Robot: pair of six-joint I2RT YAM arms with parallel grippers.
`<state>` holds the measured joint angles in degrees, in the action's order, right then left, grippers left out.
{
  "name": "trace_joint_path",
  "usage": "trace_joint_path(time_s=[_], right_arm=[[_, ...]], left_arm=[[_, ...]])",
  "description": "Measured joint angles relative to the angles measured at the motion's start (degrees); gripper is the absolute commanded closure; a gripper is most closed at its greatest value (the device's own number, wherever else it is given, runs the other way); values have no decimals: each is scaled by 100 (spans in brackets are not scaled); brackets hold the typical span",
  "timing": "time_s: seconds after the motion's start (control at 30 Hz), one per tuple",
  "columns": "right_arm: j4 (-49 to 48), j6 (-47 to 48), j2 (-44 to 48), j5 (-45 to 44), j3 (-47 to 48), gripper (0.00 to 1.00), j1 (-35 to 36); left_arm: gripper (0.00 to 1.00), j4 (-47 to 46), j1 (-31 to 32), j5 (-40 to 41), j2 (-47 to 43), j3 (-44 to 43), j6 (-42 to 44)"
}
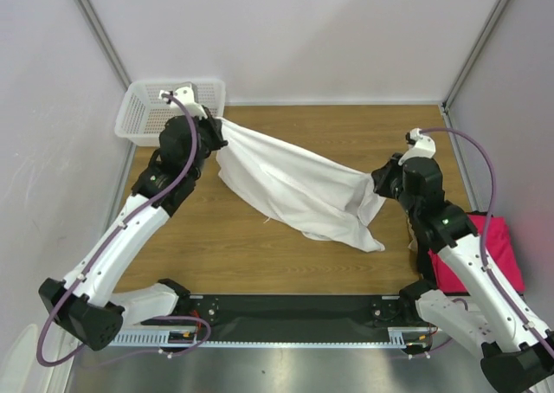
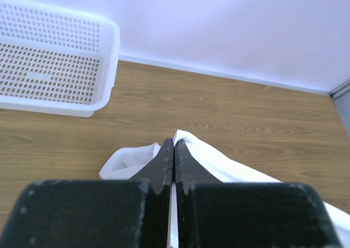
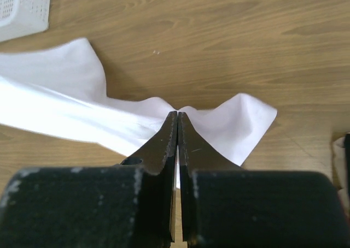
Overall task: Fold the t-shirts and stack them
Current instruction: Flatten the tshirt out
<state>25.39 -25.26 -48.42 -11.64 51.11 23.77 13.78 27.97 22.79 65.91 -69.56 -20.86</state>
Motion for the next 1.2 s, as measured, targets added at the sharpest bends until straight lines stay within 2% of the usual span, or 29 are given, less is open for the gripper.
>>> trace_joint_path(time_s=[0.3,0.5,0.73,0.83,1.07,1.2], right_arm=[[387,435,-372,-562,1532,100,-42],[411,774,-608,-619,2337,100,-52],[501,1047,-802,-765,2481,100,-48],[557,1051,-901,-732,2479,100,-24],[592,1045,-1099,-629,2323,100,-22],[612,1034,-1486,-586,2131,100,-105]], left_arm=[[100,249,9,-39,-243,-55,44],[100,595,52,13,-522,-94,35],[100,1047,105,424,-1405,94,-114],[100,1259,114,590,-1473,258,-262],[100,1650,114,870,-881,546,-466],[100,1513,111,916,-459,562,-404]])
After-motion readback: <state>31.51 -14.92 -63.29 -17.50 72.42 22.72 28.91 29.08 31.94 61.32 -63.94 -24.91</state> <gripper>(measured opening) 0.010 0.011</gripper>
